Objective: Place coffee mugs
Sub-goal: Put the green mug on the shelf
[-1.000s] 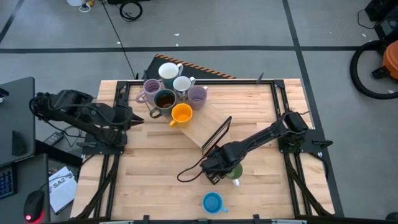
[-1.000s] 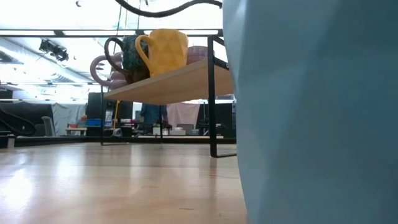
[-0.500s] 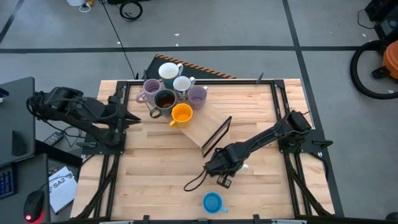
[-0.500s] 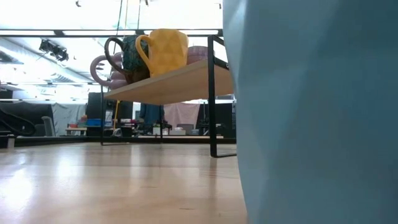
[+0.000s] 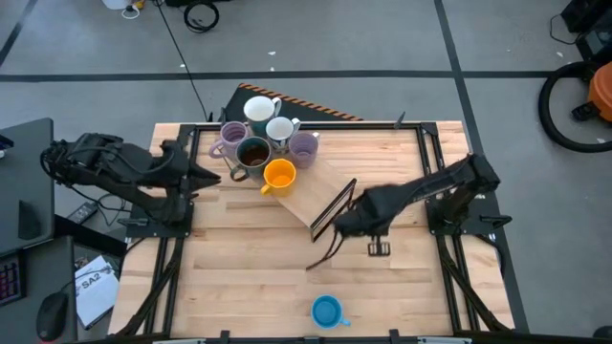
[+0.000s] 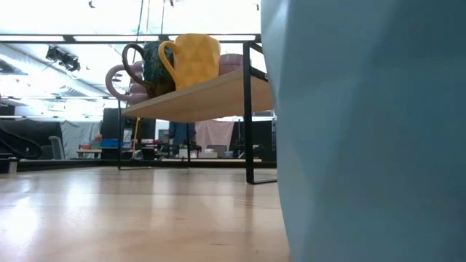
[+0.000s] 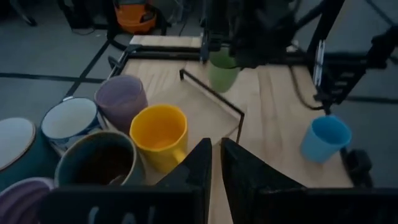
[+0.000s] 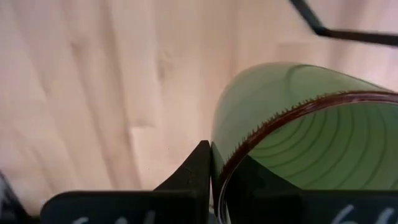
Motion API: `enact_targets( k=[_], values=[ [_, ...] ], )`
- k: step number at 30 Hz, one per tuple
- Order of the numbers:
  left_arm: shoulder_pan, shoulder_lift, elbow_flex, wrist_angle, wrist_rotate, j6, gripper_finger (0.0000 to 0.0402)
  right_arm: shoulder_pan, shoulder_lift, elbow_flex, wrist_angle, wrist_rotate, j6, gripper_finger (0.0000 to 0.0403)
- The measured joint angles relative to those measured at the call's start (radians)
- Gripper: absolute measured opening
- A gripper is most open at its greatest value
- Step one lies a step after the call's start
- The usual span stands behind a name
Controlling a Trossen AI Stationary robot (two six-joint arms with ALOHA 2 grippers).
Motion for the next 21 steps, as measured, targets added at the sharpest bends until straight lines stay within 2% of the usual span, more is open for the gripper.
enact_targets(
  k=[9, 12, 18, 21],
  values=[
    [0.0, 0.001, 0.0, 0.031, -0.087, -0.089, 0.0041, -0.137, -0.12, 0.0, -0.041, 0.04, -0.224, 0.0032],
    [0.0, 0.001, 0.0, 0.032, -0.105, -0.123, 0.0041, -0.182, -0.158, 0.0, -0.034, 0.108, -0.214, 0.0031],
    [0.0, 0.002, 0.0, 0.033, -0.138, -0.168, 0.0041, -0.282, -0.197, 0.0, -0.036, 0.136, -0.223, 0.003],
    [0.0, 0.002, 0.0, 0.037, -0.16, -0.169, 0.0041, -0.303, -0.209, 0.0, -0.036, 0.241, -0.259, 0.003]
  ],
)
